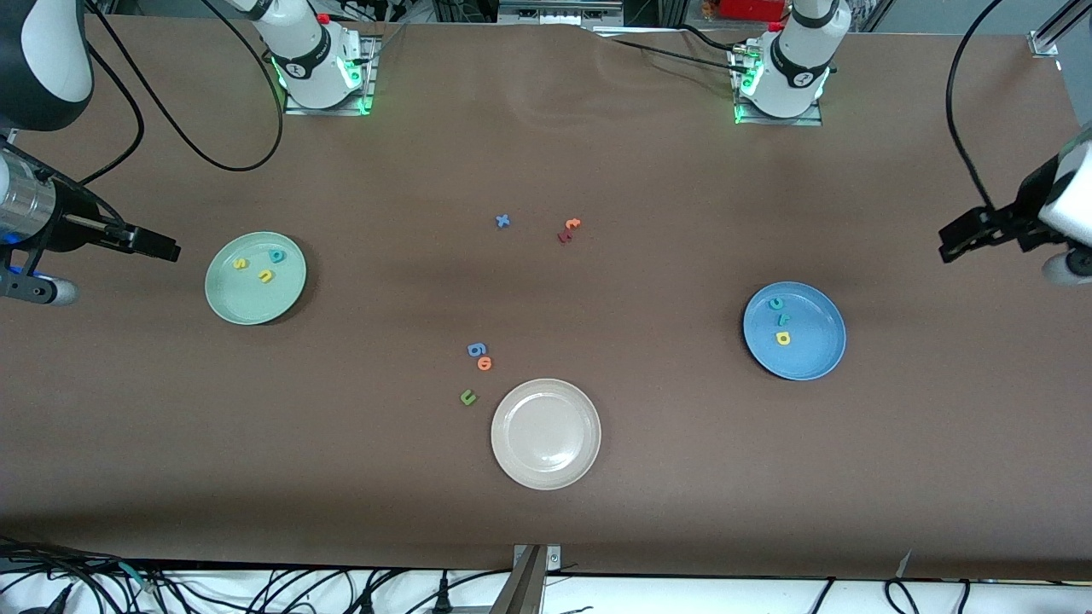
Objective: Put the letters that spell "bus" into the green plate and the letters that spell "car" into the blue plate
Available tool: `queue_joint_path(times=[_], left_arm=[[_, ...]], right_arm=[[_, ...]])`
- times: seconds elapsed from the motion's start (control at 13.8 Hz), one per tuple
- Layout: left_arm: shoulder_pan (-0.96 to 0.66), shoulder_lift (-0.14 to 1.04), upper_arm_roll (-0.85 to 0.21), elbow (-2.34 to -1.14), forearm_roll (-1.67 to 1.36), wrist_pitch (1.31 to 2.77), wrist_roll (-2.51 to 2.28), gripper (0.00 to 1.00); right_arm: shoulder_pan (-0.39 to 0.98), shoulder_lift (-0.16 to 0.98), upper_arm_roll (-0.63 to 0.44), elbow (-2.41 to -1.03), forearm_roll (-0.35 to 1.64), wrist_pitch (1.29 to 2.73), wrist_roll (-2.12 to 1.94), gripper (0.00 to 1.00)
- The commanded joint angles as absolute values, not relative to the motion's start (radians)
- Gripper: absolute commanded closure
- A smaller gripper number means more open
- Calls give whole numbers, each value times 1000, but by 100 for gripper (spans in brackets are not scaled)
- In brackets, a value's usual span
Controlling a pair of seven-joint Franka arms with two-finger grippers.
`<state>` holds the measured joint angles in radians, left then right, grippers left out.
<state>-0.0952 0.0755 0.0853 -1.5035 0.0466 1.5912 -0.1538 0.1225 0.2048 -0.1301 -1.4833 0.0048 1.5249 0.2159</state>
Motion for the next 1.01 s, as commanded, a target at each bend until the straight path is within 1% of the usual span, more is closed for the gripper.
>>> queue_joint_path(times=[0.0,0.29,0.58,0.94], left_arm=[[-104,-10,87,-1629,6,1612,-167,0],[-113,-37,124,-1646,-66,1609,-164,0],[-127,-38,126,-1646,-58,1608,-161,0],[-127,-26,126,-1640,-32,1606,-78,0]], right_arm=[[121,216,-127,-1456,11,1502,202,0],[121,215,-127,-1460,-15,1514,202,0],[121,207,-126,-1482,-15,1535,187,0],[121,207,-129,-1474,-6,1529,187,0]])
